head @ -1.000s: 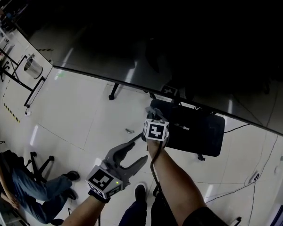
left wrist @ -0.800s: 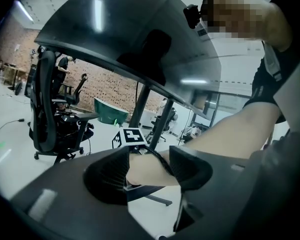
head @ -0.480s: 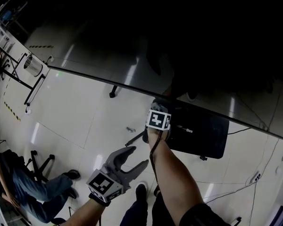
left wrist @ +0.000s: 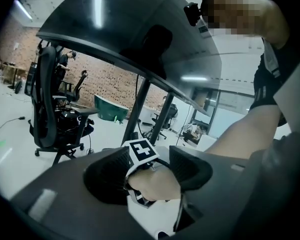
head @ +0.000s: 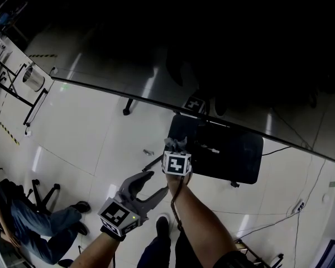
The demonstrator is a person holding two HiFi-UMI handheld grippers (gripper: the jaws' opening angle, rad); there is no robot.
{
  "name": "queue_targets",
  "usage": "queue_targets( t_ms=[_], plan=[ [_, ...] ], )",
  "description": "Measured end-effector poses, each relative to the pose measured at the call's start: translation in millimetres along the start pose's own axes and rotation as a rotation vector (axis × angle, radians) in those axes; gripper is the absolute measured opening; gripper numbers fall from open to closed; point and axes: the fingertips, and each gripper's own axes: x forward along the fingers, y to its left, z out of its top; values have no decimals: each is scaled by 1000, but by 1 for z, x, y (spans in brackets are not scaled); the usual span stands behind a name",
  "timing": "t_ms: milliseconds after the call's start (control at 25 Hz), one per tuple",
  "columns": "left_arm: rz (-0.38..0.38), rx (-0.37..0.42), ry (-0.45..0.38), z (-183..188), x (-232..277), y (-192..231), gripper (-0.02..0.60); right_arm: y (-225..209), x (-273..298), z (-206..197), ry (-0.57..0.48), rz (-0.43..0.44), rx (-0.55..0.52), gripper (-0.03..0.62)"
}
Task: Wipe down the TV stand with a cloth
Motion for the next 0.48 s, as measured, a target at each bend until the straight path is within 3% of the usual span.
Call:
queue_targets(
  t_ms=[480],
  plan=[
    [-46, 10, 36, -15, 4, -34, 273, -1, -54, -52, -84, 154, -2, 44]
  ],
)
